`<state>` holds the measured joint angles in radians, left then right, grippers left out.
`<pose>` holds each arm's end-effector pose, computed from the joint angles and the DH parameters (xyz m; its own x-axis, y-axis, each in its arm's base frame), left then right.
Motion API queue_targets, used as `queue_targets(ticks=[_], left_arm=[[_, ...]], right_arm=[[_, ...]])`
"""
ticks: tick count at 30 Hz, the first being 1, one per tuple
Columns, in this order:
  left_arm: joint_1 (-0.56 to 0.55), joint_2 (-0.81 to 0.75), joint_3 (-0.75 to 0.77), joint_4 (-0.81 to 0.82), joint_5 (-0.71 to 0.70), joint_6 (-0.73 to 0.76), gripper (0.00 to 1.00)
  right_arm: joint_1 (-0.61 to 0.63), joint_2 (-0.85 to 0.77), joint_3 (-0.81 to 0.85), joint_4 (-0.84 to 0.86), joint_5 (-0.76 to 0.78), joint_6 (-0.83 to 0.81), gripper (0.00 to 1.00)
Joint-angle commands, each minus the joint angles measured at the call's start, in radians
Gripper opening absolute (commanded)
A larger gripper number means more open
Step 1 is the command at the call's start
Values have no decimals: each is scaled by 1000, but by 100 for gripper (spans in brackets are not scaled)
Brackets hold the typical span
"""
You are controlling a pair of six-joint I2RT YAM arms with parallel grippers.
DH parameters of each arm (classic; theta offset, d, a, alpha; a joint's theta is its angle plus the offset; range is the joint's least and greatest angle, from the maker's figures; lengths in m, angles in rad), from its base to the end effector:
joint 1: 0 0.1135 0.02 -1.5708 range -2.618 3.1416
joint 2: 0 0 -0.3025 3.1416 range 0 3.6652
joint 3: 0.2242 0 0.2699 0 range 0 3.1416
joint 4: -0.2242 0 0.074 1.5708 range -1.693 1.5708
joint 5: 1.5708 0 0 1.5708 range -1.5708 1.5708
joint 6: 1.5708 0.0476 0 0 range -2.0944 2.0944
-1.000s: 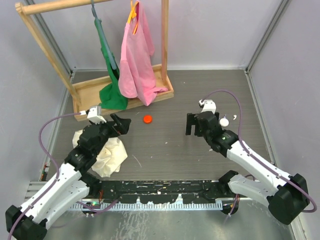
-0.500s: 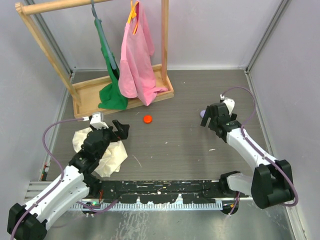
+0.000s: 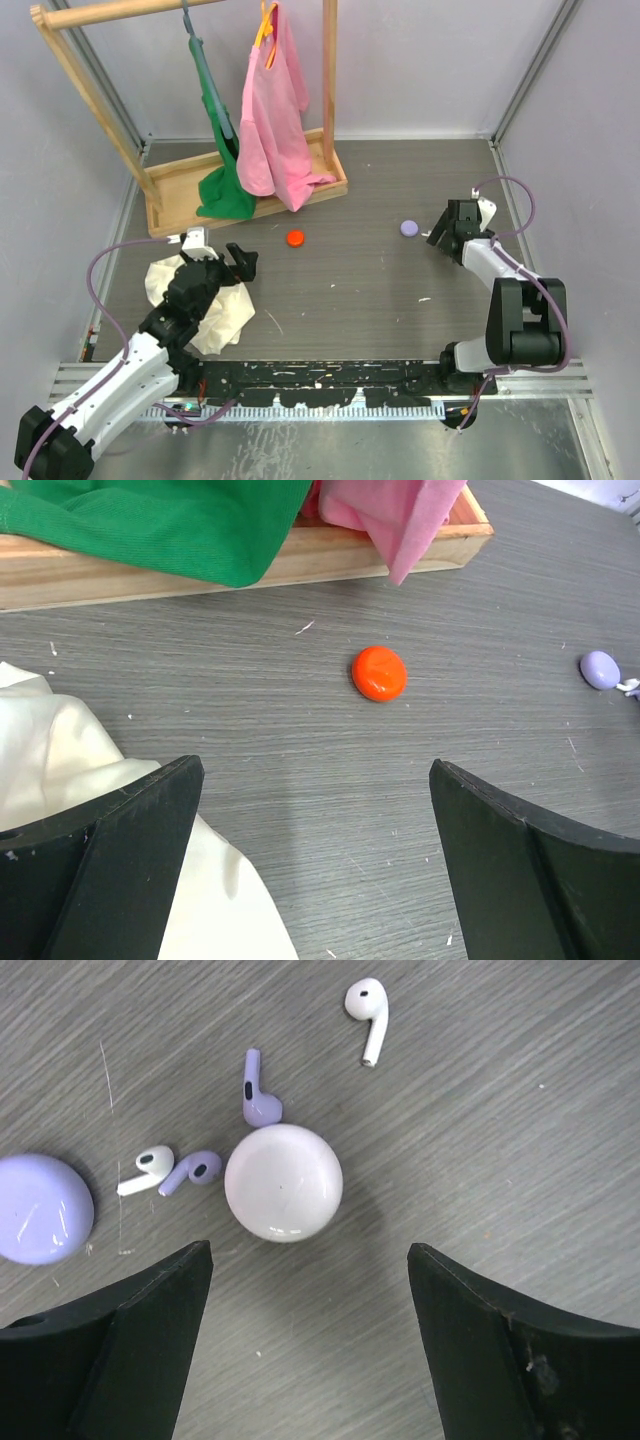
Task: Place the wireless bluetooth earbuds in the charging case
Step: Move the charging case to the center of the board.
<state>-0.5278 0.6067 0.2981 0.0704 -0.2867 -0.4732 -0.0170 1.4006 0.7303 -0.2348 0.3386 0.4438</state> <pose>0.1422 -0.0673 0.2350 -0.2934 -0.3349 -0.8954 0.1258 0.9149 -0.3835 0.2854 -0.0207 0.2017 -0.6152 0.4155 -0.6700 0.5374 0.8428 0.0292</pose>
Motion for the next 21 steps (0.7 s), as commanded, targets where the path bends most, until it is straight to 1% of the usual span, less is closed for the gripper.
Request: queue_targets(ticks=[1,10,21], left_arm=[[3,-1,-5,72,-9,32,98],[3,14,-7,80,2,39,98],[3,18,-5,85,19,44,98]], right_arm=[[-19,44,55,115,-40,6,82],[-27,128,86,157,-24,28,73],[-39,178,90,169,4,48,67]])
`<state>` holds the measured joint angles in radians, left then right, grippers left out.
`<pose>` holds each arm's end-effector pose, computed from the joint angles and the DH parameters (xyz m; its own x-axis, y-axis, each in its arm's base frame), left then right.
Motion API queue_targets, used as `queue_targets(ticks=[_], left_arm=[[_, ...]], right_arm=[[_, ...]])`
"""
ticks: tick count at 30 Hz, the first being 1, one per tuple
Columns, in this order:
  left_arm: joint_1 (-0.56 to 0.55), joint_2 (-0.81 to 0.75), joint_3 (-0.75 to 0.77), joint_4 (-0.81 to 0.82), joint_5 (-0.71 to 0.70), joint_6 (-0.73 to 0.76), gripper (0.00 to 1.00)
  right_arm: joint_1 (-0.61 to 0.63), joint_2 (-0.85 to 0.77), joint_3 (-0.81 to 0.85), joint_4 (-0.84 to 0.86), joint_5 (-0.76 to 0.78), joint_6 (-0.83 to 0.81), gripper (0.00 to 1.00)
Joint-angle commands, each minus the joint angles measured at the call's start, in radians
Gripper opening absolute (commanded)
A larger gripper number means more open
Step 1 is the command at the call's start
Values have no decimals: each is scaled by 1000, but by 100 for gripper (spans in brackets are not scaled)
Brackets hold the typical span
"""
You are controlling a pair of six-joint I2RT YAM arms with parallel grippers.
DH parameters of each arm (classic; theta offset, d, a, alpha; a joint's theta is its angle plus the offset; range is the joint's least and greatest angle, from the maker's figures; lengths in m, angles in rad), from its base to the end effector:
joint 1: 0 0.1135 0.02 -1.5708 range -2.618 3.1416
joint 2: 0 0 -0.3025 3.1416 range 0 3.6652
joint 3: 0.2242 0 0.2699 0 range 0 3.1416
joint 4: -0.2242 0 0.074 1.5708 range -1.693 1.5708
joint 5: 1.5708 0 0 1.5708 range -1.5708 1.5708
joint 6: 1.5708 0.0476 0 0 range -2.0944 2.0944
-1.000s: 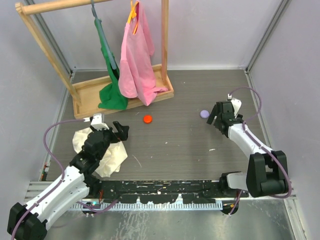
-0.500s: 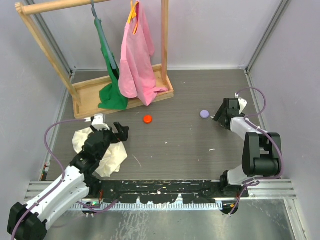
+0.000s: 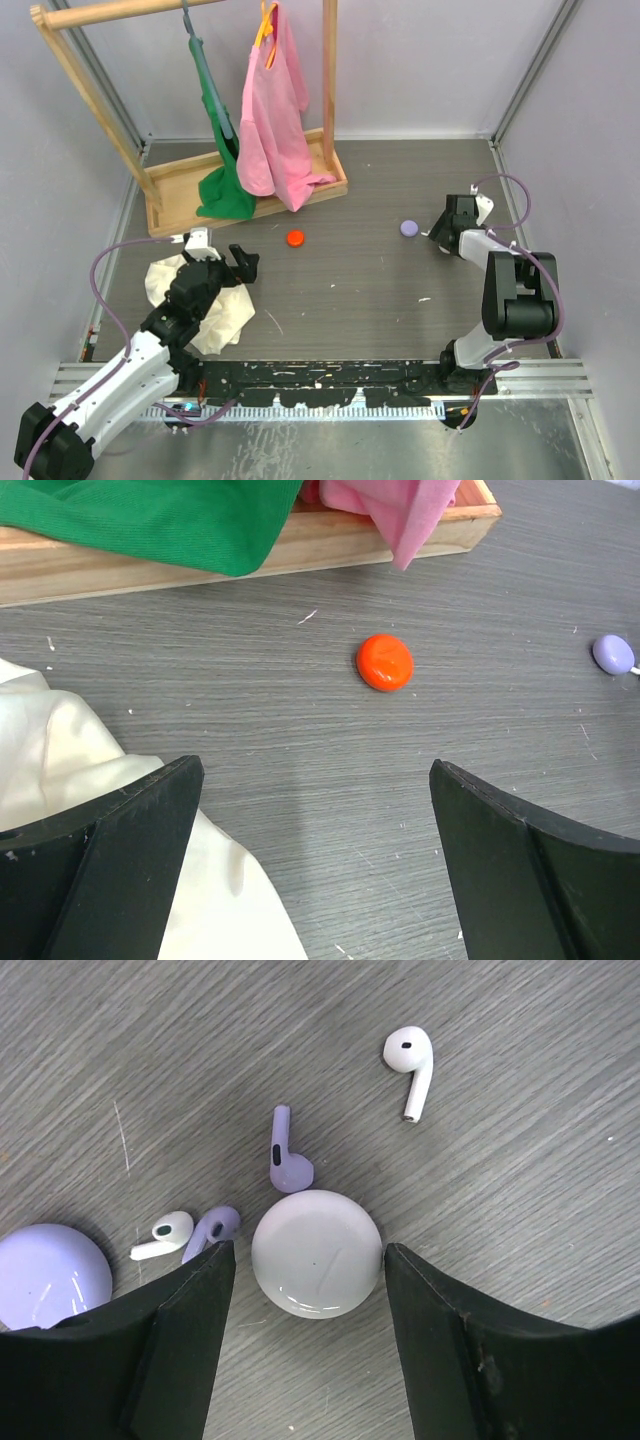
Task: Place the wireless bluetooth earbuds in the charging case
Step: Move the charging case to the center of the board.
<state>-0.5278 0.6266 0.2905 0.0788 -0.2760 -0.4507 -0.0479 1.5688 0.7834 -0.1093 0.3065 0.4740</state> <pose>0.1439 -0.0689 0.2303 -0.3098 -0.3045 -0.9007 0.1355 0.9235 -0.3588 0.3215 -0.0298 0.1792 -0.5863 0.4638 -0.6642 0.5641 0.8222 0.0762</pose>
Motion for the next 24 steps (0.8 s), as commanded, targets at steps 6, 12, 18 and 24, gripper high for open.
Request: queue_targets(ticks=[6,12,18,24], left_arm=[[3,-2,0,77,11,20,98],[3,-2,-2,82,16,20,99],[3,-2,-3,86,23,21,99],[3,1,-4,91,36,22,98]], right_arm=[[-21,22,36,42,39,18,66],[-23,8,25,24,44,12,59],[-23,-46,-2,-11,3,9,52],[2,-135,-59,-40,-78,11,51]])
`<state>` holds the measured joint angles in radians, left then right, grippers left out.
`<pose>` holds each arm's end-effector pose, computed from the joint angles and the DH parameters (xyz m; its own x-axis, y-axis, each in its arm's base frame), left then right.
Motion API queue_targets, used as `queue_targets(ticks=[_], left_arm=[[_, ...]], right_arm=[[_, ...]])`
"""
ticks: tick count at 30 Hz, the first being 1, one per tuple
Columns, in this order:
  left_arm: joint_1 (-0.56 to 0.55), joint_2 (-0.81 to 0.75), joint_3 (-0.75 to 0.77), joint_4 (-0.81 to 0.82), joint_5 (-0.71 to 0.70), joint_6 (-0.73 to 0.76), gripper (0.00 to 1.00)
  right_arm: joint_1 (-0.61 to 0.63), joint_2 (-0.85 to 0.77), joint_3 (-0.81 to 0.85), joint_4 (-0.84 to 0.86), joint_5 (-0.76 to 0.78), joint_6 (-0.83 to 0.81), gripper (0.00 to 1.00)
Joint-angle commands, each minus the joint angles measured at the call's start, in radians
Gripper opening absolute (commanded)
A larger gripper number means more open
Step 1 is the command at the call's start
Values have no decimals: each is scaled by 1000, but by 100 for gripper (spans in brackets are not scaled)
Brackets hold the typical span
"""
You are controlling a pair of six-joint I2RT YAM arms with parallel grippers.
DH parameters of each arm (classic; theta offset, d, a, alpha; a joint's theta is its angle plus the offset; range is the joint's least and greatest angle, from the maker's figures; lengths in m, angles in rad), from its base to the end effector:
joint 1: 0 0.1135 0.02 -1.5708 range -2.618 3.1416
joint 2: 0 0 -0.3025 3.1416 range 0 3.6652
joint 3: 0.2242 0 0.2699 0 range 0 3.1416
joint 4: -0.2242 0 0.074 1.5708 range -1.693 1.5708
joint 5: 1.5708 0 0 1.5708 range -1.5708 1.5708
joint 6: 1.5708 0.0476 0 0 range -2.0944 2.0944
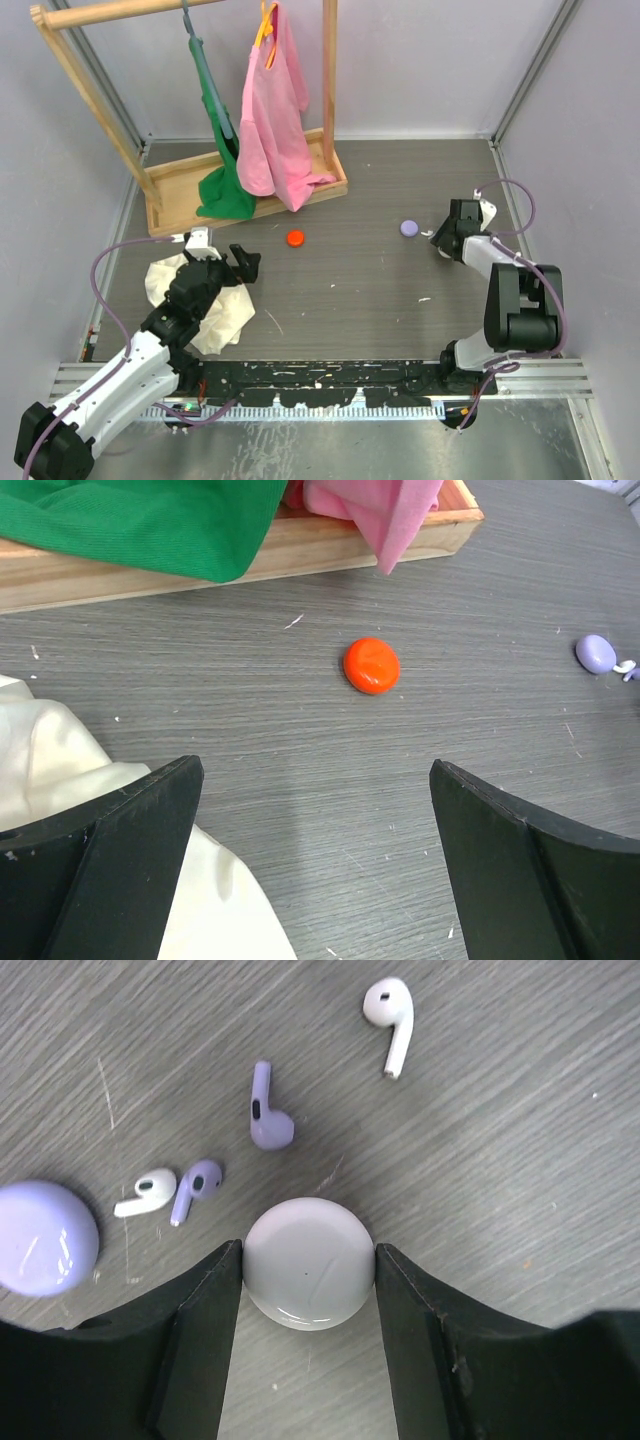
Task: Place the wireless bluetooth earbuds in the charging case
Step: Move the charging case to the center of the board.
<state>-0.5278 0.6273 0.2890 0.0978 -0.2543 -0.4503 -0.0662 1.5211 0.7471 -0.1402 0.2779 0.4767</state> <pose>0.1441 -0.0702 0.2317 -0.3055 -0.3095 -0.9005 0.1593 0.9158 -0.3688 0.3067 -0.0334 0.1797 -0.5964 0.4818 -0.6421 0.5676 0.8187 0.0870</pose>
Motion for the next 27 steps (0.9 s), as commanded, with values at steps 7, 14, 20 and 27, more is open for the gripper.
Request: queue_targets(ticks=[7,14,20,27], left_arm=[[4,9,-5,93,47,24,98],[3,27,-8,129,109,25,99],[3,46,-6,148,154,32,99],[3,74,-5,177,210,39,100]], right_arm=[[206,-125,-43,-49,-95,4,50],[501,-87,3,-80,-38,1,51],[688,-56,63,-94,-44,-75,51],[813,4,79,-41,-130,-214,52]])
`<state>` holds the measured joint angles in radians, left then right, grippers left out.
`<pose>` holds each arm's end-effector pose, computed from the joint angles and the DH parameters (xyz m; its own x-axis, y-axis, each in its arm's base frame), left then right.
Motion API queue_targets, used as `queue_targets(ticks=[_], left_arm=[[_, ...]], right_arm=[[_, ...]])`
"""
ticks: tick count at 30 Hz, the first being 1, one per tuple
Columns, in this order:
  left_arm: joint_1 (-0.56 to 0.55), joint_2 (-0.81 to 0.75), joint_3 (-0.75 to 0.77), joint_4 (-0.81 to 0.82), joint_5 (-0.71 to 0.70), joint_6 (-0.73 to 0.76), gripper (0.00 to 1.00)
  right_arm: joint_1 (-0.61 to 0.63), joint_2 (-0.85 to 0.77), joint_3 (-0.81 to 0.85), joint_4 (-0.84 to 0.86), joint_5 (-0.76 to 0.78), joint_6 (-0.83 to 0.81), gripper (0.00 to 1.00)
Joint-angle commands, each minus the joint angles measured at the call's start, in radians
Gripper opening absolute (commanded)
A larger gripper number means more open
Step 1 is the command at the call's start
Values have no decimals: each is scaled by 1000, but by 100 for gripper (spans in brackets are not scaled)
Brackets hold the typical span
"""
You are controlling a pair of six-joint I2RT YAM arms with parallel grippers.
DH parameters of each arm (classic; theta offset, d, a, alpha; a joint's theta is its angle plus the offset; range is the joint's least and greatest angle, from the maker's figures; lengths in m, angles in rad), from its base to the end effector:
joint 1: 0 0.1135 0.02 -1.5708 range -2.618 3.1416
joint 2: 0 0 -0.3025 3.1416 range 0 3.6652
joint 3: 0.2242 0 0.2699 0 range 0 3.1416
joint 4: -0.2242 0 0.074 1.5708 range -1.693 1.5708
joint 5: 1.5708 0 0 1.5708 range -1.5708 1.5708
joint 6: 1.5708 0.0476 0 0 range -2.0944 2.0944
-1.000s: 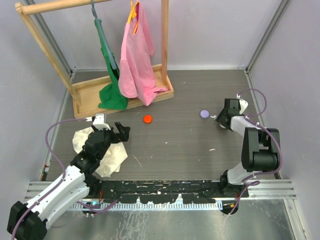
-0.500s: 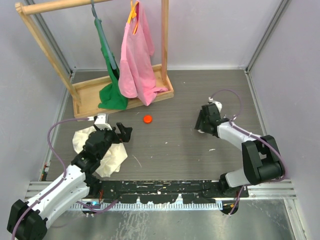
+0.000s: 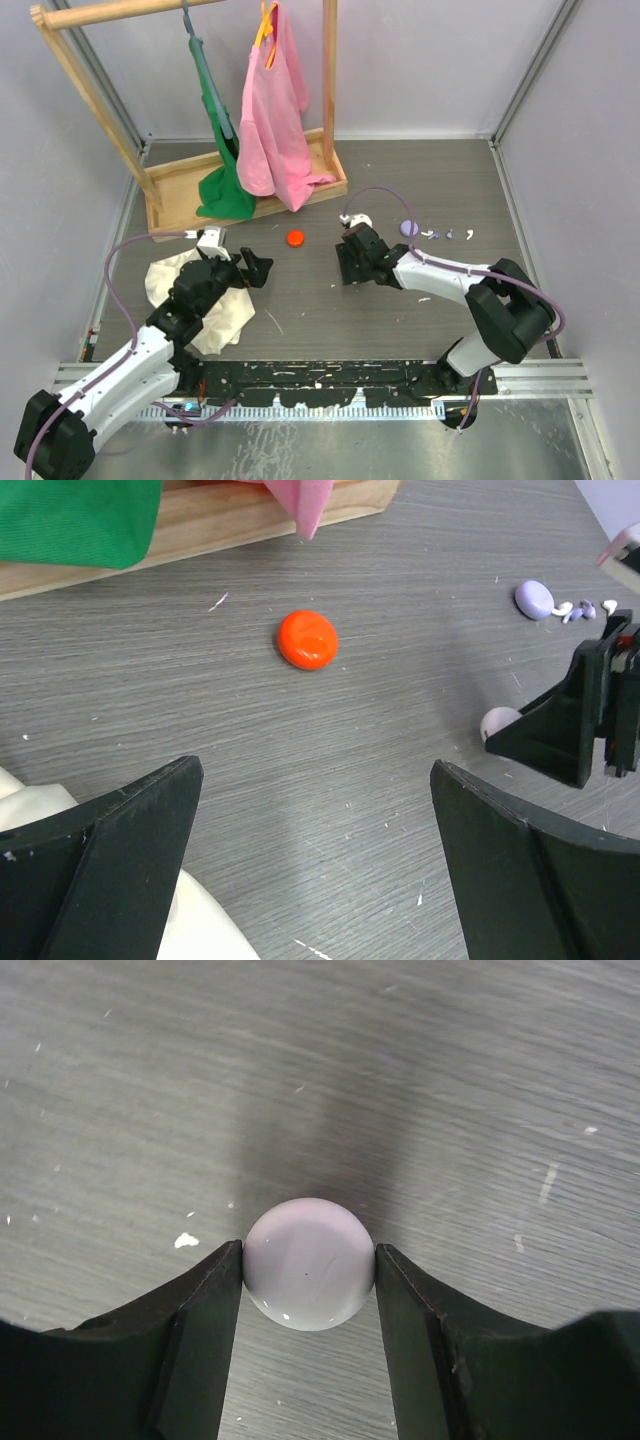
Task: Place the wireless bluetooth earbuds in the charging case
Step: Move the charging case to the center of the board.
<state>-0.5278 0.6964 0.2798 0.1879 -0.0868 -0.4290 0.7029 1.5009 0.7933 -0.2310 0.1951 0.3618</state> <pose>0.1499 -0.0826 0.2284 -0.3565 -0.2719 -0.8939 0.3085 0.8688 -0.3873 0.2419 0.1928 0.1924 -0.7692 -0.1966 -0.6080 -0.2935 0.9539 0.0629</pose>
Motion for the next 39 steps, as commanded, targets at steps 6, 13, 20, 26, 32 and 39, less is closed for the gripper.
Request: queue_targets(ticks=[6,13,20,26,32,39], left_arm=[[3,12,4,94,49,22,100],[3,15,2,99,53,24,99],[3,21,1,103,57,23,99],[3,31,4,104,61,22,100],[2,36,5,101,62,22,100],[3,45,9,107,79,9,100]], right_arm=[[147,96,81,24,-82,-216,54],[173,103,92,-1,-85,-267,68],[174,76,131,-45,-79,-186,77],[191,74,167,-86,-9,-46,77],[206,128,198,-143,94,34,72],[217,165,199,-148,72,62,67]])
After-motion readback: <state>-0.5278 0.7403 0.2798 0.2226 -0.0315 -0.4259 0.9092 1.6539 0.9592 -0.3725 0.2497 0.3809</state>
